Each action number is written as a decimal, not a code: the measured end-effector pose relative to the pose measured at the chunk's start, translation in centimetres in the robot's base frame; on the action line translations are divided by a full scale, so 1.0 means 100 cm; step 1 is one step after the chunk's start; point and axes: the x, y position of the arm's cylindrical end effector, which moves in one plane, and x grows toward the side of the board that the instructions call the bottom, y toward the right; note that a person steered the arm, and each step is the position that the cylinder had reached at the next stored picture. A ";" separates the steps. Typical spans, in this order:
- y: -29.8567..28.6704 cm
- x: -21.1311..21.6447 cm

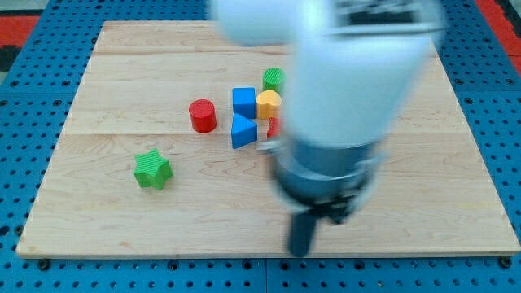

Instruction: Move the green star parallel to the red star

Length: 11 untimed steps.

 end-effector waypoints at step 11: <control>0.061 -0.124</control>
